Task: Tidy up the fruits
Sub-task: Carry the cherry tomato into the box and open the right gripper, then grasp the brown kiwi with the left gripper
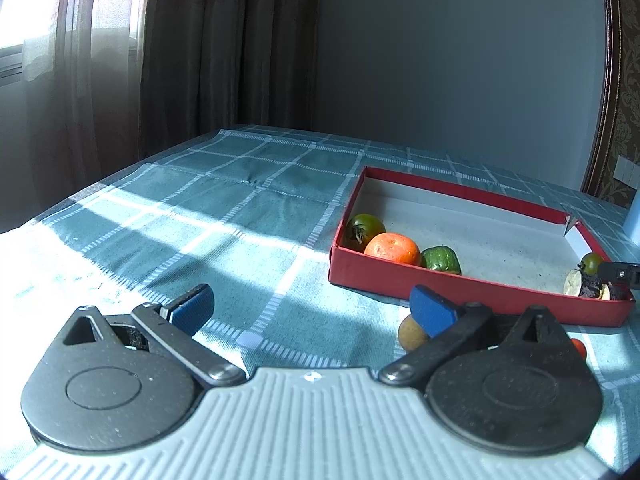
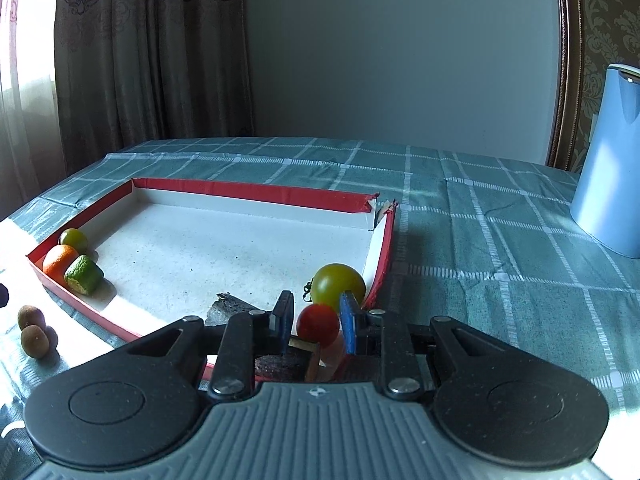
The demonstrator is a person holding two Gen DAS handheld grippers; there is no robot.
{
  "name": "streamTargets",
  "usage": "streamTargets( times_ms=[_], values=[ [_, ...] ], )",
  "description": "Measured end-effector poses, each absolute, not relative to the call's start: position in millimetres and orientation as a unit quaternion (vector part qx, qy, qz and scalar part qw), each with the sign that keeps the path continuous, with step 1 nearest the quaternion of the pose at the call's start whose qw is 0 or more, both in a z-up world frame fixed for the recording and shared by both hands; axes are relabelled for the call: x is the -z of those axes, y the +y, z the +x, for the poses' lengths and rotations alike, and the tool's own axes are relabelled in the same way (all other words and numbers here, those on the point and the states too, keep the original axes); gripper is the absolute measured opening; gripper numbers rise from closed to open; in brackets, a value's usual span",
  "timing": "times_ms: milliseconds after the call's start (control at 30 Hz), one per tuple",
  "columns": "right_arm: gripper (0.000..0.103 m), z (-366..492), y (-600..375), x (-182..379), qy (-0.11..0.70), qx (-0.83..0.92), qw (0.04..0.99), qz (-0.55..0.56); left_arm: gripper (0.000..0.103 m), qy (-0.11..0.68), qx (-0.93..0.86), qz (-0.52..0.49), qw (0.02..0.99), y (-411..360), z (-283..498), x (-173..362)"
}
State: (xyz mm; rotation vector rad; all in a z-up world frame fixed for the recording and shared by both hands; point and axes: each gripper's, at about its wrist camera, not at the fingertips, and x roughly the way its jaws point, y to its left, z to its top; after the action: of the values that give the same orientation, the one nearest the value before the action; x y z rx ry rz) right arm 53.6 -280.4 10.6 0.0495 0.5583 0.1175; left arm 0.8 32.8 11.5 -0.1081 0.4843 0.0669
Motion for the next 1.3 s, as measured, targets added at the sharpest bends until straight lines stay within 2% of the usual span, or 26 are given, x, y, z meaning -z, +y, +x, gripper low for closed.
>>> streamTargets(
  times_ms=[67,167,233,300,367,467,567,733,967,1033,1067,1100,1133,1300],
  values=[
    [0.027,41.9,-282.7,-17.2,0.259,-0.052,0.964,0.029,0.103,0.237,-0.019,-0.062,0.969,35.7,-0.9,-11.7],
    [0.041,17.0,-289.5,-27.0,0.232,-0.057,0.970,0.043,0.103,0.210,-0.001,-0.054,0.976,32.8,-10.9,-14.7],
    [0.067,-2.7,-295.1,-31.2,0.212,-0.062,0.974,0.055,0.103,0.193,0.024,-0.040,0.980,28.3,-19.0,-16.5],
    [0.073,-19.8,-299.2,-31.6,0.194,-0.067,0.977,0.058,0.103,0.177,0.035,-0.015,0.984,21.0,-25.4,-17.9],
    [0.073,-28.2,-302.7,-29.3,0.194,-0.069,0.977,0.061,0.103,0.186,0.036,0.018,0.982,9.3,-25.1,-18.0],
    [0.073,-33.4,-311.3,-22.6,0.197,-0.069,0.974,0.082,0.079,0.200,0.055,0.054,0.977,-3.5,-24.3,-14.8],
    [0.073,-32.0,-315.7,-16.6,0.209,-0.073,0.970,0.097,0.073,0.212,0.064,0.069,0.973,-8.7,-18.0,-12.5],
    [0.073,-34.1,-312.2,-11.0,0.215,-0.085,0.968,0.097,0.074,0.219,0.071,0.102,0.968,-12.7,-1.6,-11.7],
    [0.073,-34.6,-312.6,-10.5,0.216,-0.091,0.967,0.103,0.071,0.260,0.085,0.069,0.959,-2.9,24.0,-7.9],
    [0.073,-33.2,-313.2,-9.8,0.219,-0.093,0.965,0.106,0.066,0.266,0.090,0.054,0.958,1.7,25.8,-7.0],
    [0.073,-32.5,-313.7,-9.4,0.222,-0.092,0.965,0.108,0.055,0.275,0.095,0.043,0.956,4.1,27.7,-6.0],
    [0.073,-32.2,-313.8,-9.1,0.223,-0.092,0.965,0.108,0.036,0.283,0.100,0.038,0.953,5.3,29.8,-4.6],
    [0.073,-32.3,-314.1,-8.9,0.223,-0.093,0.964,0.109,0.026,0.302,0.107,0.033,0.947,5.8,34.4,-1.4],
    [0.073,-31.6,-315.7,-8.1,0.221,-0.093,0.964,0.114,0.025,0.299,0.106,0.029,0.948,6.7,31.9,-1.0]
  ],
)
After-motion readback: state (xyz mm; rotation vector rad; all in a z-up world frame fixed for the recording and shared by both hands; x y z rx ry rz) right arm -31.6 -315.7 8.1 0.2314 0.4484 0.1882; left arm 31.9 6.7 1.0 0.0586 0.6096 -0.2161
